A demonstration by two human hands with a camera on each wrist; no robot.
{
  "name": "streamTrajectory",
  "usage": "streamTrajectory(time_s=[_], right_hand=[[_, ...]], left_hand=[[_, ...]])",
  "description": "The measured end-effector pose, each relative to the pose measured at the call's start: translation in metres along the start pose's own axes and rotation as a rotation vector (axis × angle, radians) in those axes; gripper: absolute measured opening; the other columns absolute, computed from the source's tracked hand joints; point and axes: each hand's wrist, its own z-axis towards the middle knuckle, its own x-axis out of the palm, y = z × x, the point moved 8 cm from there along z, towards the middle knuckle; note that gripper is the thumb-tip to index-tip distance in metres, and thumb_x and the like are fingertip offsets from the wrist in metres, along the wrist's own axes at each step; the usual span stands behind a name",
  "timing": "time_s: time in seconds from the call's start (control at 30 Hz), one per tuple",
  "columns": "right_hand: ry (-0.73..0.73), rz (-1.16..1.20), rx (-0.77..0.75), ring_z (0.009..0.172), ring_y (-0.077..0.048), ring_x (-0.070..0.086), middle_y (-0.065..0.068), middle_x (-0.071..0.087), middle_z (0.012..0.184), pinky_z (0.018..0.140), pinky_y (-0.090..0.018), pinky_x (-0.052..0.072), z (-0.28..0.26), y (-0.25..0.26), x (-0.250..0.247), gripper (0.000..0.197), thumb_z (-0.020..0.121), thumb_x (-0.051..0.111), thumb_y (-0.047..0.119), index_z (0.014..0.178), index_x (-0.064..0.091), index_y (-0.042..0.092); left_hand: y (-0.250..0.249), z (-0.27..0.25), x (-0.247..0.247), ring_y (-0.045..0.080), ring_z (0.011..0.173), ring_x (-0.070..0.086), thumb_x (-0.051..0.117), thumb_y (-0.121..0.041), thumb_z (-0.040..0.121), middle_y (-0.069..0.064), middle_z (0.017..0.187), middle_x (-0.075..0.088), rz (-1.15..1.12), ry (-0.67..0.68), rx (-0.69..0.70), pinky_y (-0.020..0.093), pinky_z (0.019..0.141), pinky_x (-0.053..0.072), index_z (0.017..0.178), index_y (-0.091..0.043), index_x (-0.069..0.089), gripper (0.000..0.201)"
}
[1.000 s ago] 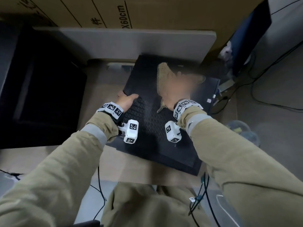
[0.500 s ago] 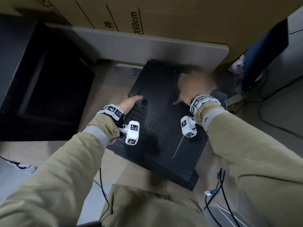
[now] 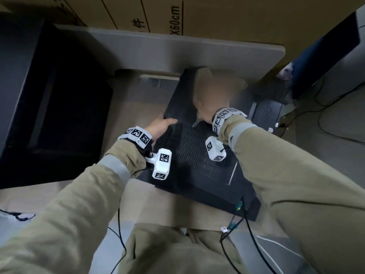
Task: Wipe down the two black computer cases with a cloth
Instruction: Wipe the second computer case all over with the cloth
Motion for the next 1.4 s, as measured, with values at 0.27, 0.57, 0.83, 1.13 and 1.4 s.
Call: streamTrajectory(time_s=[0.27,0.57,0.83,1.13,1.4], right_hand=[[-0.078,-0.003,0.166,0.153,-0.02,-0.019,-0.004,-0.016,0.167,0.123,-0.046,-0.013,-0.026,-0.064,-0.014,0.074,0.098,0.024,0.06,0.16,-0.004,0.032],[-0.143,0.021,0.473,0.154,-0.027,-0.011,-0.009,-0.01,0.168,0.124,-0.051,0.002,-0.065,-0.164,-0.031,0.08,0.096,0.016,0.069,0.161,-0.002,0.026],[-0.129,0.015,0.429,0.153,-0.029,-0.017,-0.013,-0.015,0.166,0.124,-0.047,-0.01,-0.084,-0.162,-0.02,0.075,0.101,0.023,0.054,0.161,-0.006,0.018],[-0.096,0.005,0.333,0.153,-0.028,-0.02,-0.012,-0.018,0.166,0.121,-0.052,-0.013,-0.107,-0.082,0.017,0.078,0.099,0.026,0.057,0.16,-0.011,0.024],[-0.053,-0.021,0.135,0.152,-0.028,-0.022,-0.013,-0.019,0.166,0.121,-0.054,-0.014,-0.119,0.047,0.063,0.077,0.101,0.025,0.056,0.16,-0.011,0.023]], left_hand=[[-0.004,0.029,0.004,0.035,0.125,0.052,0.071,-0.045,0.073,0.012,0.14,0.052,0.304,-0.141,0.019,0.049,0.109,0.043,0.144,-0.013,0.036,0.086],[0.019,0.061,-0.008,0.039,0.126,0.051,0.056,-0.064,0.049,0.013,0.138,0.052,0.419,-0.278,-0.009,0.051,0.109,0.04,0.142,-0.017,0.04,0.105],[-0.014,-0.009,0.008,0.041,0.134,0.041,0.057,-0.037,0.097,0.018,0.148,0.04,0.433,-0.337,-0.01,0.047,0.115,0.03,0.149,-0.008,0.025,0.068],[0.008,-0.039,0.005,0.035,0.13,0.049,0.05,-0.042,0.1,0.013,0.145,0.05,0.371,-0.175,0.035,0.041,0.112,0.037,0.15,-0.01,0.03,0.063],[0.058,-0.066,-0.054,0.028,0.121,0.058,0.039,-0.072,0.089,0.008,0.131,0.062,0.164,0.015,0.019,0.04,0.113,0.037,0.134,-0.003,0.055,0.084]])
